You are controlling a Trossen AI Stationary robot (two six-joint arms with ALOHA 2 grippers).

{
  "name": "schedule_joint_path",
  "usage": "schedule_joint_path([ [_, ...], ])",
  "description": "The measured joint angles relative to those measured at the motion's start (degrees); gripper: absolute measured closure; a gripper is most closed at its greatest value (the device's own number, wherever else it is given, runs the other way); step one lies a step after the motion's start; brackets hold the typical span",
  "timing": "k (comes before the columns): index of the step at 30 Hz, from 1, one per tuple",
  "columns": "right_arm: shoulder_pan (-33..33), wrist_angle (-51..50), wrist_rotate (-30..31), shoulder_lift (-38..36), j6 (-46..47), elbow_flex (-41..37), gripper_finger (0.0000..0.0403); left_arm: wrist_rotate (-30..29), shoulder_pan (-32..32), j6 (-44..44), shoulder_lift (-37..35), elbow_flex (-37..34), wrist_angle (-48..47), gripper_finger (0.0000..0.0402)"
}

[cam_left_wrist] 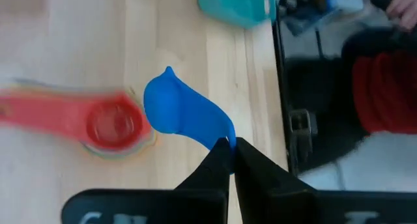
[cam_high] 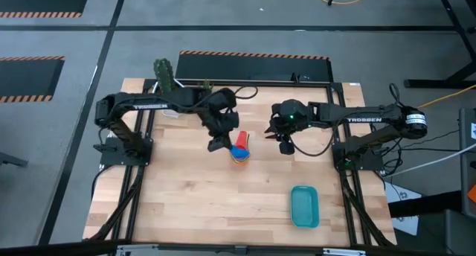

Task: Nest measuring cups in basket
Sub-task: Stack the blue measuring cup on top of the red measuring cup

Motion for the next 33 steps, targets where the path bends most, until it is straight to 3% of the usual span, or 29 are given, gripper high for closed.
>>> schedule_joint_path([
  [9,0.16,0.09,0.02,1.02,0.00,-0.02,0.0303,7.24,2.65,2.42,5.90,-0.02,0.47,0.0399],
  [21,0.18,-0.01,0.00,1.08,0.02,-0.02,0.0303,7.62,7.88,3.82,5.95,-0.02,-0.77,0.0398],
  [33,0.16,-0.01,0.00,1.08,0.02,-0.02,0.0303,7.39,7.55,3.25,5.95,-0.02,-1.37,0.0395],
])
